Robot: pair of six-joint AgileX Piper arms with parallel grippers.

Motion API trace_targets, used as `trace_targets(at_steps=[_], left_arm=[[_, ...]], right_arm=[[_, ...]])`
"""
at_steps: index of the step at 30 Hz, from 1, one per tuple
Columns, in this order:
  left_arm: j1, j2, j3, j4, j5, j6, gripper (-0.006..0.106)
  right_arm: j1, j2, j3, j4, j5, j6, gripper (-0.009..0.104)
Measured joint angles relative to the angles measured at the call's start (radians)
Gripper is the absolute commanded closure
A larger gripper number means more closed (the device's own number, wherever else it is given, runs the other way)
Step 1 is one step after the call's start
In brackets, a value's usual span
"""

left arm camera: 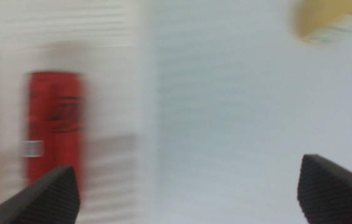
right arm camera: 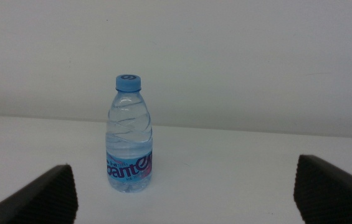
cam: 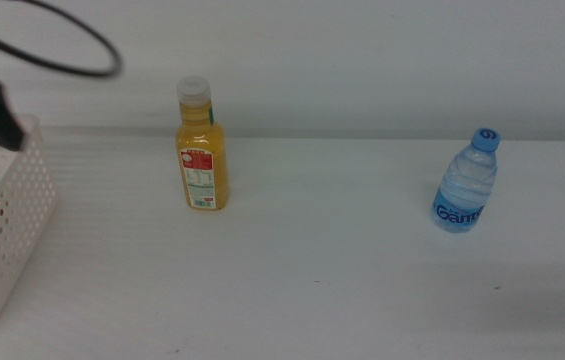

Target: Use arms to grab the bottles and put them into the dustbin to the left of the table.

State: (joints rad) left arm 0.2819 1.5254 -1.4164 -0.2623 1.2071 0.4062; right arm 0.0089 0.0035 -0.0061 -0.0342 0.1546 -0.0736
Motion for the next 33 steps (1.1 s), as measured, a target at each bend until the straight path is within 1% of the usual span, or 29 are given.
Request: trace_targets(at_steps=[3,6,11,14,19,21,23,27,30,33], left_arm=[[-0.130,-0.146,0.112,0.014,-0.003,-0.028,0.007],[-0.255,-0.277,0.241,0.017,-0.062,-0.037,0.007],[-0.436,-0.451,0.443,0.017,-0.260,-0.053,0.007],[-0.505,-0.526,0.541,0.017,-0.344,-0.057,0.007],[-0.573,-0.595,0.667,-0.004,-0.473,-0.060,0.007],[-0.596,-0.613,0.725,0.006,-0.575,-0.075,0.007],[-0.630,-0.632,0.794,0.050,-0.729,-0.118,0.007],[-0.676,-0.638,0.992,0.175,-1.076,-0.272,0.007],[-0.681,-0.620,1.103,0.209,-1.286,-0.341,0.007],[-0.681,-0.604,1.151,0.213,-1.403,-0.362,0.007]], right_arm=[[0.000,0.000,0.000,0.000,0.000,0.000,0.002],[0.000,0.000,0.000,0.000,0.000,0.000,0.002],[0.000,0.000,0.000,0.000,0.000,0.000,0.002],[0.000,0.000,0.000,0.000,0.000,0.000,0.002],[0.000,0.000,0.000,0.000,0.000,0.000,0.002],[0.000,0.000,0.000,0.000,0.000,0.000,0.002],[0.000,0.000,0.000,0.000,0.000,0.000,0.002],[0.000,0.000,0.000,0.000,0.000,0.000,0.002],[0.000,0.000,0.000,0.000,0.000,0.000,0.002],[0.000,0.000,0.000,0.000,0.000,0.000,0.002]])
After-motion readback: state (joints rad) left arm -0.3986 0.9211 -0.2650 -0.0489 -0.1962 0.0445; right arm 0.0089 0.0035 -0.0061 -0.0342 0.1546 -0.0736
